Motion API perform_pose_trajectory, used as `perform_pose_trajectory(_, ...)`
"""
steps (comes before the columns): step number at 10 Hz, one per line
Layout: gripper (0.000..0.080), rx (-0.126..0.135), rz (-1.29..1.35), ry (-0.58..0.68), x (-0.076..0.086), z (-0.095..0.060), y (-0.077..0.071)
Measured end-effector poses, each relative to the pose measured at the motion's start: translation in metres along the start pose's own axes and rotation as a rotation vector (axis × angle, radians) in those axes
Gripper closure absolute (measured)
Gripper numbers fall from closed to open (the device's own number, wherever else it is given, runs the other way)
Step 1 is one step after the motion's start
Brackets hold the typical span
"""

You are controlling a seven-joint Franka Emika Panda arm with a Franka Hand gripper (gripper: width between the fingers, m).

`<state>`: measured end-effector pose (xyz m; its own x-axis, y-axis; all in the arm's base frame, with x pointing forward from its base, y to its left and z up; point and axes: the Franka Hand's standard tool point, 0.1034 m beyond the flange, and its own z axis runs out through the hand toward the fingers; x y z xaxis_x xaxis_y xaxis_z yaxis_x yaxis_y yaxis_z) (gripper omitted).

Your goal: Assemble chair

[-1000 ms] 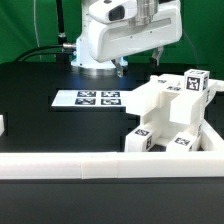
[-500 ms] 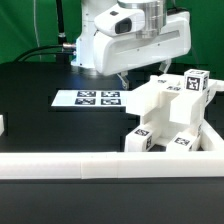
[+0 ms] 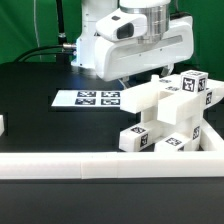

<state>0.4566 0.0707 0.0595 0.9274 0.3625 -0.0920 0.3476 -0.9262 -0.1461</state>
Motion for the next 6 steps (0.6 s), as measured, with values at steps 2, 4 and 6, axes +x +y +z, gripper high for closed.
perform_pose_trajectory(2,0.0150,-0.002,0.040,0.019,0.025,0.000,-0.008)
perform_pose_trajectory(4,0.0150,-0.002,0.050,0.034,0.042,-0.002,-0.012)
perform_pose_trajectory(6,0.0150,-0.002,0.051,0.038,0.044,-0.004,-0.011)
